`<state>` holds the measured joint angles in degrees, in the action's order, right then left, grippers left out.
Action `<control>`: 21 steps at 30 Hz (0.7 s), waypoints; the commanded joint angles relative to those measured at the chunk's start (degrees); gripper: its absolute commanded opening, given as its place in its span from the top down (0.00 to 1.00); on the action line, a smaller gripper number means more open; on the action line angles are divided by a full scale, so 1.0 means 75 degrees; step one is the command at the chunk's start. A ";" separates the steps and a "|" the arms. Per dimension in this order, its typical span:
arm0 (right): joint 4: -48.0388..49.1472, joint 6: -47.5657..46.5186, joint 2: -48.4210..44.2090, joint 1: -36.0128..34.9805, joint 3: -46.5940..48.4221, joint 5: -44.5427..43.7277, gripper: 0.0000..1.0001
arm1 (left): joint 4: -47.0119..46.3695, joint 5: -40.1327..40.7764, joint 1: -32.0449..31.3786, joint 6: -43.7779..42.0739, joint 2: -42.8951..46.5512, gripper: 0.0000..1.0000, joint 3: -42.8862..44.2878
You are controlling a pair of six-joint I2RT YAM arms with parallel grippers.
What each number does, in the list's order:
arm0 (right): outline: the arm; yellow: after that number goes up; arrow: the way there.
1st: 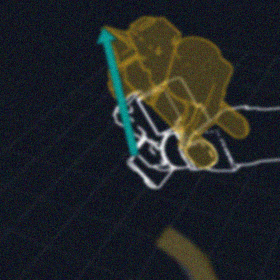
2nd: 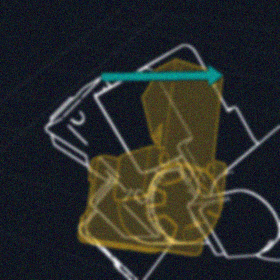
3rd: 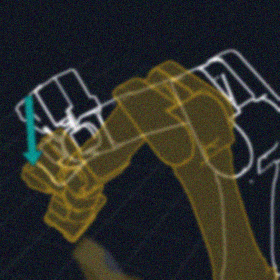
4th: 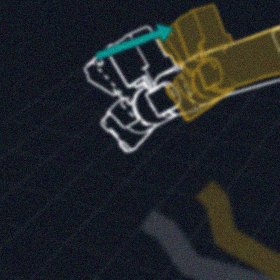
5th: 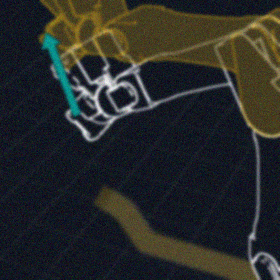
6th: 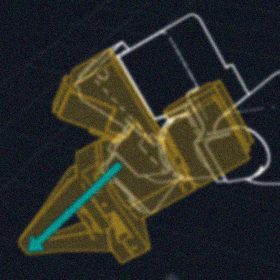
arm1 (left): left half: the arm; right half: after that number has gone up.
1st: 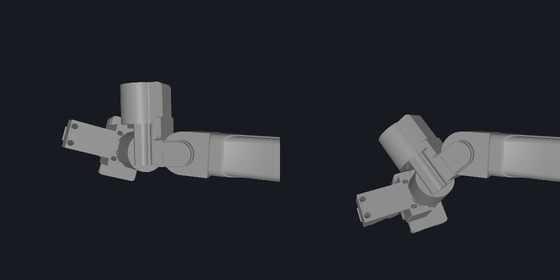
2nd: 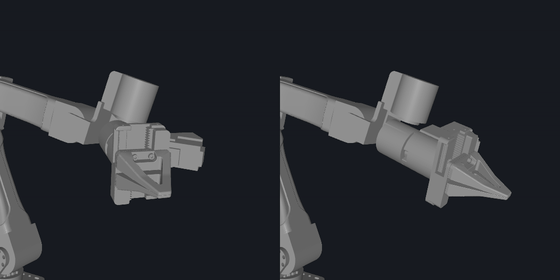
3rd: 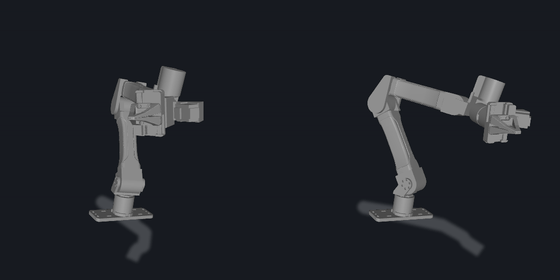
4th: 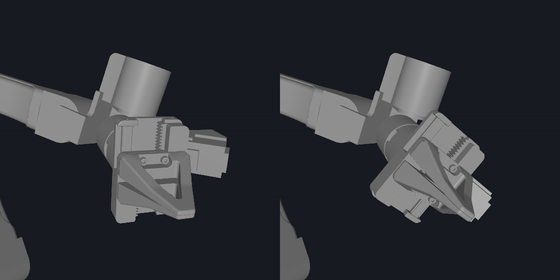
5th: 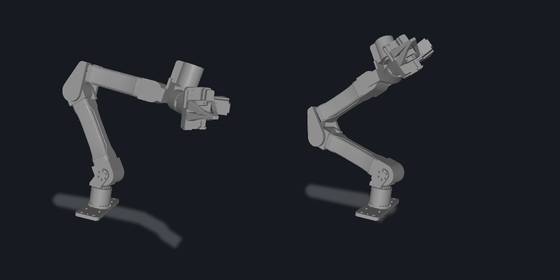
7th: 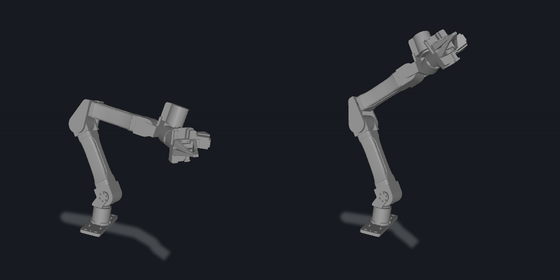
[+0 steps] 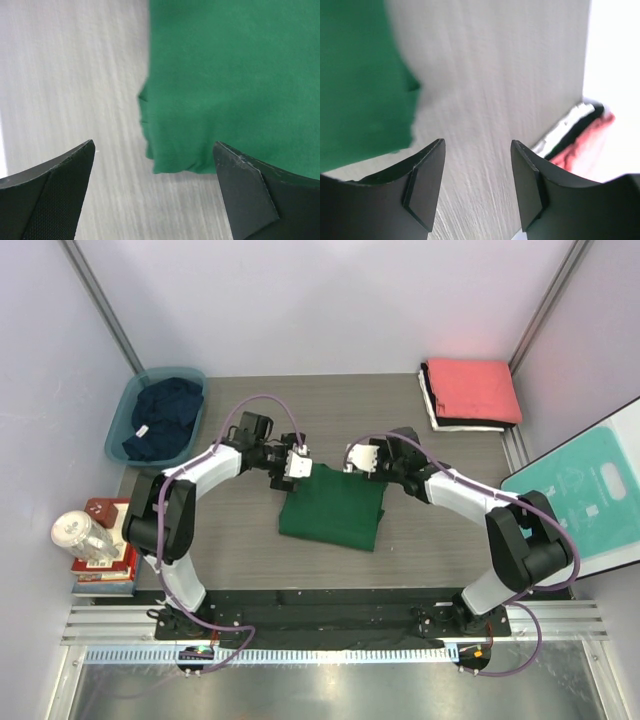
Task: Fold and stack the t-shirts
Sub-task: Fold the long partially folded tshirt into a neat square, then put the neatly folded tshirt into the corner of the board with the right arm
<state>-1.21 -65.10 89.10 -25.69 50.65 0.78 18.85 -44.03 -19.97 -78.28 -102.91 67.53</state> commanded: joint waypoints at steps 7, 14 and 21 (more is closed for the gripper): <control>-0.3340 0.3709 0.0143 0.0144 0.2411 0.2668 0.58 | -0.0605 -0.0106 -0.0232 0.0500 0.1464 0.48 -0.0437; -0.3307 0.4415 0.0447 0.0121 0.1087 0.5005 0.99 | 0.0930 -0.0153 -0.0478 0.0209 0.0797 1.00 -0.0109; -0.3330 0.3993 0.1315 0.0144 0.1379 0.4585 0.99 | 0.1307 0.0432 -0.0689 -0.0144 -0.0059 1.00 -0.0051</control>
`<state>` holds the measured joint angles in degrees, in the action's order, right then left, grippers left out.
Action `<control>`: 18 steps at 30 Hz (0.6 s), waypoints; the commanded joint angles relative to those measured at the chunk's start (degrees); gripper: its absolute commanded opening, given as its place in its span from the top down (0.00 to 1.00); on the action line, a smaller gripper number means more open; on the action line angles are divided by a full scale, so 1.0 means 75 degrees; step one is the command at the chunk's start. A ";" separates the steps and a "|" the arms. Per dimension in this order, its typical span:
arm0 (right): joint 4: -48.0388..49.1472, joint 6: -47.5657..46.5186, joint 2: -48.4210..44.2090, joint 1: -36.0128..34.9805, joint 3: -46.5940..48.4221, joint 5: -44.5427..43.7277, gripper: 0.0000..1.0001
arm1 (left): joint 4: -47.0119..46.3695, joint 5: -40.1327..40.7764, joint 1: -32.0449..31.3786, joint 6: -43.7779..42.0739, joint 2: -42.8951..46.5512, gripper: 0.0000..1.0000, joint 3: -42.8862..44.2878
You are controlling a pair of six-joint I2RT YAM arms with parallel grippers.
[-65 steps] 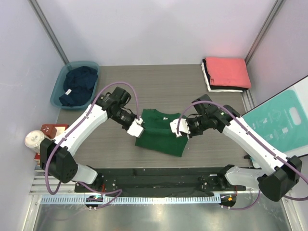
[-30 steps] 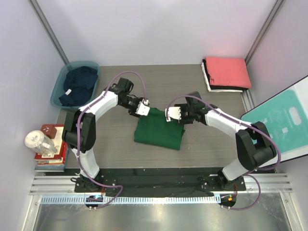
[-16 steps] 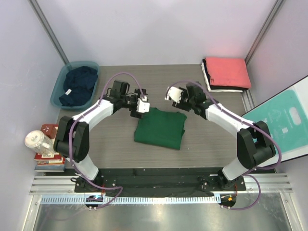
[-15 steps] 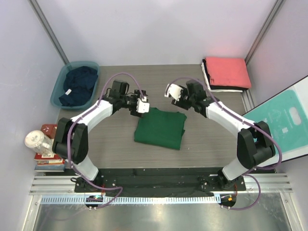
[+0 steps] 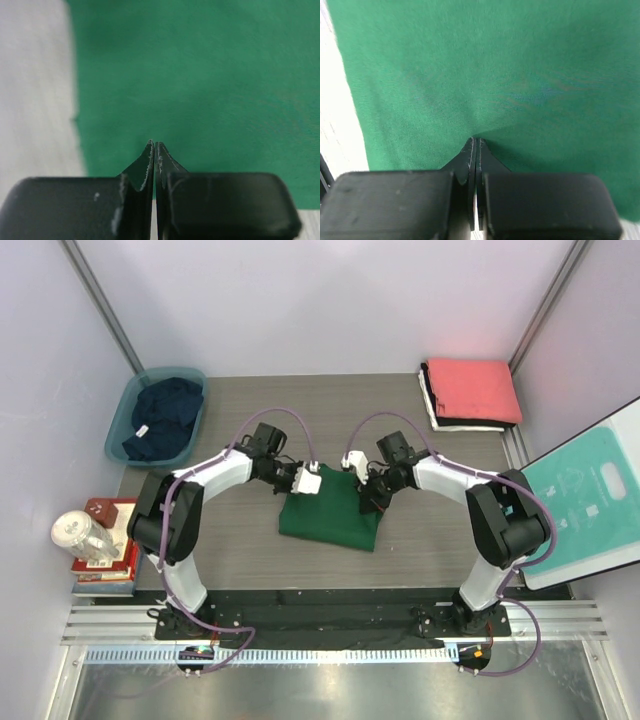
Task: Fold and stack the t-shirts
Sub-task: Put the neatly folded tshirt into the corner of the board with the right arm
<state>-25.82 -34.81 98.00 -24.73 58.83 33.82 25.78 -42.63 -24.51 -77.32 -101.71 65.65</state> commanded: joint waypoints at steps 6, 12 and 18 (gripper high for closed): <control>-0.0237 0.0127 -0.0010 0.0145 0.0769 -0.0151 0.93 | 0.0197 0.0845 -0.0130 0.0065 -0.0326 1.00 0.0306; -0.0190 0.2938 -0.0690 0.0531 0.1683 0.0447 0.28 | -0.1548 0.0891 -0.0153 0.1883 0.1266 1.00 -0.0221; 0.0664 0.6181 -0.0539 0.2065 0.0667 0.1487 0.10 | -0.1574 0.0915 -0.0727 0.1381 0.1854 0.63 -0.0420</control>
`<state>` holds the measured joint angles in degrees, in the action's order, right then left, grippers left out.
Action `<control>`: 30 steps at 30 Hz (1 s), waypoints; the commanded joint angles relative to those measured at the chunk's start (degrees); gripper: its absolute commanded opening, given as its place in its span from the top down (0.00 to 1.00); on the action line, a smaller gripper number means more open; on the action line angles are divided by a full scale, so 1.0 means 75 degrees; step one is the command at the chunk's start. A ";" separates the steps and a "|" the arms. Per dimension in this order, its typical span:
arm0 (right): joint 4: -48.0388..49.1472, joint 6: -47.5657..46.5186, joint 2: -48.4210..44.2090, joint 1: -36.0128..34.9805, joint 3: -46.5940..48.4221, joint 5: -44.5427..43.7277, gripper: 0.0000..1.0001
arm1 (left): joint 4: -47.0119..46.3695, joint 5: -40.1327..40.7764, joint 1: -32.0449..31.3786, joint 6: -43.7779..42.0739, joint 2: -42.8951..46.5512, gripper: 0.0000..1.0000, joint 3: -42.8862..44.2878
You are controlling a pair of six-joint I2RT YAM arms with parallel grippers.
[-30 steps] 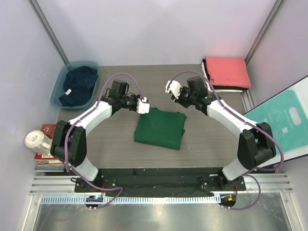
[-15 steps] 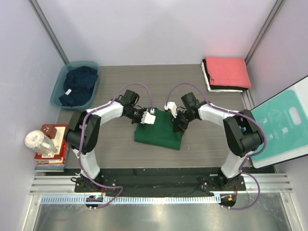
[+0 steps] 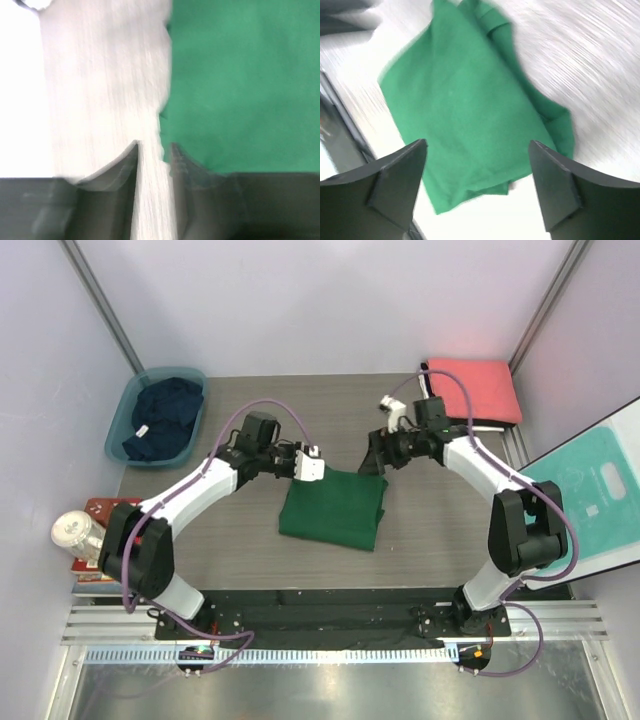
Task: Fold and stack the t-shirts
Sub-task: Put the neatly folded tshirt into the corner of the board with the right arm
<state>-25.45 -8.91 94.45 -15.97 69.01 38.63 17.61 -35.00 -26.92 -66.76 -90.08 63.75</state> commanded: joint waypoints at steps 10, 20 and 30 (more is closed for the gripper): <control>0.1952 0.3708 -0.0312 0.1543 -0.2556 0.1517 0.05 | -0.0250 0.0903 -0.1975 -0.0627 -0.0434 0.21 -0.0203; 0.1929 0.3427 -0.0758 0.1742 -0.3084 0.1259 0.06 | 0.0629 0.3479 -0.3746 0.1598 0.0081 0.00 -0.0425; 0.2584 0.3964 -0.0910 0.1906 -0.3869 0.1259 0.08 | -0.0296 0.5978 -0.4754 0.3463 0.0211 0.00 -0.1784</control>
<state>-10.87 17.87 90.21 -1.91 41.32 47.70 18.22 0.84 -60.27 -46.28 -89.08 53.78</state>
